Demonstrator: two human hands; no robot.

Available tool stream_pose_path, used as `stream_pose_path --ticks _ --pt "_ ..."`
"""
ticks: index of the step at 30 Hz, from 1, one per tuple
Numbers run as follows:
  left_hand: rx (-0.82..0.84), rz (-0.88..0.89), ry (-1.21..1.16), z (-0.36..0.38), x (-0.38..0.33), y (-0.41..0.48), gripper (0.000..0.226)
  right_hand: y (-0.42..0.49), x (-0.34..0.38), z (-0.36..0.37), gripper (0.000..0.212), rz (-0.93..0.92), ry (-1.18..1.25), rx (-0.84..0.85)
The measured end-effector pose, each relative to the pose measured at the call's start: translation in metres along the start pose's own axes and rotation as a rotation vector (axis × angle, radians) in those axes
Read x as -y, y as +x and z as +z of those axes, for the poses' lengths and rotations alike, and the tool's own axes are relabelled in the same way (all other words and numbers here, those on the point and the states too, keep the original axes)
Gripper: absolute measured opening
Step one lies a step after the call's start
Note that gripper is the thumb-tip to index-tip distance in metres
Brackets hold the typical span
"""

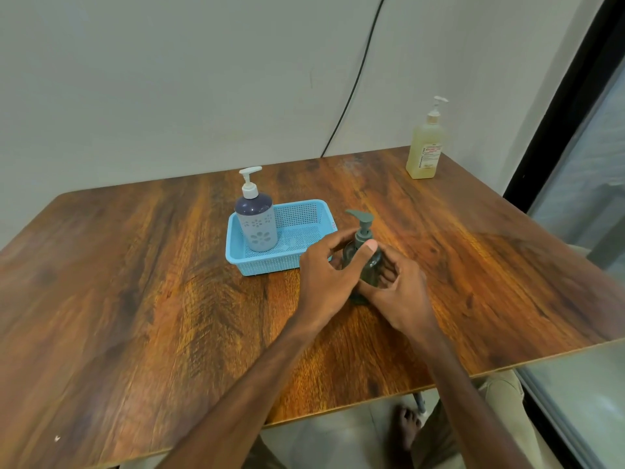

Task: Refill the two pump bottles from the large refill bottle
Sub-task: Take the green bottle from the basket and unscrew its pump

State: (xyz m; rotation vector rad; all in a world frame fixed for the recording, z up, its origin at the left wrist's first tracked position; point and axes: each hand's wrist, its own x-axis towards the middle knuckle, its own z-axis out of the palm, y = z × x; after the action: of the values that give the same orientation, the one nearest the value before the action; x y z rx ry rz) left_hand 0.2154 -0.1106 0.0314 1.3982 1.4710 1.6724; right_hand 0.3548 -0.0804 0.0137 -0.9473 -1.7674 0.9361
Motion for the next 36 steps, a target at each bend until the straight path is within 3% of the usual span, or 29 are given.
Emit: stream_pose_path --ticks 2,5,11,14,17,19,23,30,33,36 --pt "-0.060 -0.016 0.031 0.003 -0.002 0.003 0.026 -0.001 0.000 0.000 0.070 0.015 0.000 -0.001" --pt "-0.113 -0.025 0.087 0.010 -0.001 0.007 0.043 -0.001 0.002 -0.001 0.064 0.025 -0.012 -0.012" --pt "0.019 -0.038 0.203 0.006 0.001 0.007 0.067 0.000 0.007 -0.002 0.063 0.013 -0.078 -0.016" --pt "0.096 0.003 0.260 -0.002 0.004 0.003 0.065 0.001 0.008 -0.009 0.064 0.013 -0.081 0.096" --pt "0.124 0.028 0.254 -0.007 0.006 0.002 0.061 0.002 0.010 -0.030 0.080 0.123 0.069 0.269" --pt "0.141 0.026 0.291 -0.007 0.006 0.003 0.064 0.003 0.014 -0.048 0.077 0.153 0.122 0.303" --pt "0.164 0.020 0.304 -0.005 0.008 0.004 0.067 0.010 0.029 -0.061 0.053 0.088 0.138 0.214" --pt "0.149 0.067 0.269 -0.006 0.012 0.003 0.060 0.025 0.049 -0.021 0.038 0.036 -0.129 0.031" --pt "0.152 0.071 0.261 -0.005 0.012 0.001 0.063 0.027 0.057 -0.022 0.030 -0.004 -0.086 -0.007" --pt "0.151 0.051 0.265 -0.004 0.010 0.000 0.057 0.035 0.076 -0.035 0.029 -0.075 -0.011 -0.159"
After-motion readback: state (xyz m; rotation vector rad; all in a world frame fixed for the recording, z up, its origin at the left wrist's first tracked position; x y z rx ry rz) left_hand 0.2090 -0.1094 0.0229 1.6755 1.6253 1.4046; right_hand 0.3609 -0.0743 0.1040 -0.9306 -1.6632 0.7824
